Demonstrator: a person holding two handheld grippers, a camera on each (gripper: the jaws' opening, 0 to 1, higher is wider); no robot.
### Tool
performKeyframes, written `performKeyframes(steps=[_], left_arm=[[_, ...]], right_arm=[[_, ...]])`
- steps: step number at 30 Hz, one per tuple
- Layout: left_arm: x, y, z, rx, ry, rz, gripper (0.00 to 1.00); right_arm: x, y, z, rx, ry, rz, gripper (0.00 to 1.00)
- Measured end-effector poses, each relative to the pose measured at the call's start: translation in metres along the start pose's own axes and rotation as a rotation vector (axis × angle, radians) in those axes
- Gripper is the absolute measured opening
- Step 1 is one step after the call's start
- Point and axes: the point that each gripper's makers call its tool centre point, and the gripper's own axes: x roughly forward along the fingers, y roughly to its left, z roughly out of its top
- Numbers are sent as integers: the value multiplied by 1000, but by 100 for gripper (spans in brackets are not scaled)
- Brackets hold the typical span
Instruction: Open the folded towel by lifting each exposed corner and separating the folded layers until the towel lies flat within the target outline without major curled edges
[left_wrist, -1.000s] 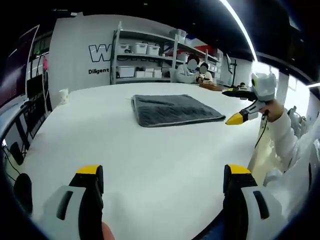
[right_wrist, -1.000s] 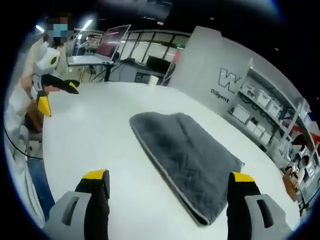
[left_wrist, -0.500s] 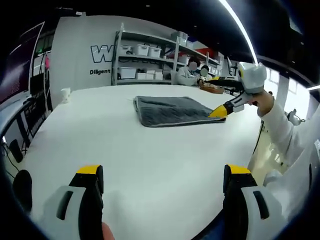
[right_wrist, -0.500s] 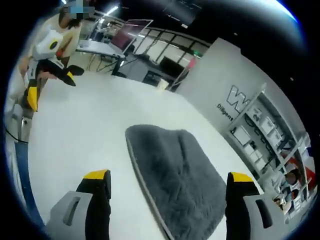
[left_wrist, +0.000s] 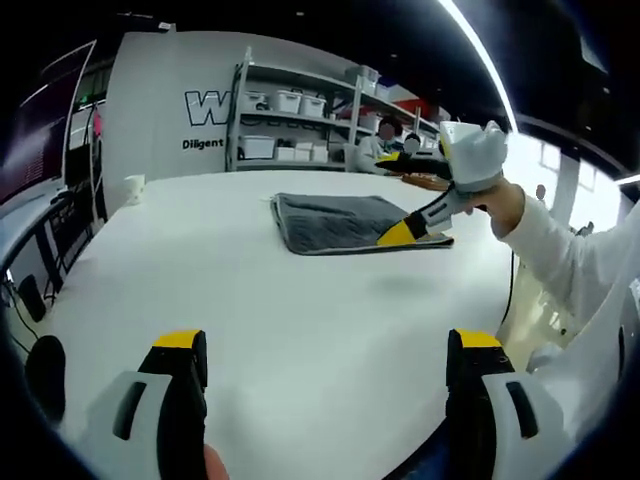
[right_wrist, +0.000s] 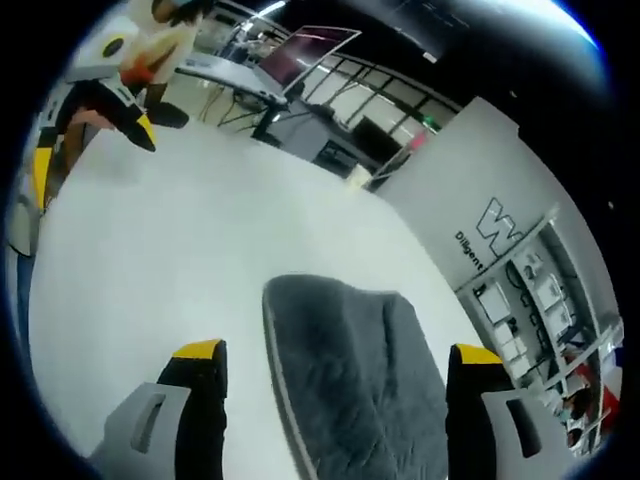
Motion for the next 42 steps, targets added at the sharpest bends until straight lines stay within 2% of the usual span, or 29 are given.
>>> performKeyframes(steps=[6, 13, 26, 30, 42], left_arm=[[-1, 3, 0, -7, -4, 3, 99], [-3, 8, -2, -18, -9, 6, 99], [-1, 9, -4, -27, -11, -5, 98], [-2, 11, -5, -31, -11, -2, 98], [-2, 15, -6, -45, -13, -3, 98]], right_arm=[[20, 2, 11, -24, -9, 13, 82], [37, 12, 17, -15, -5, 36, 80], [67, 27, 12, -2, 30, 69, 66], [71, 33, 11, 5, 35, 80, 64], [83, 44, 8, 55, 59, 123, 48]])
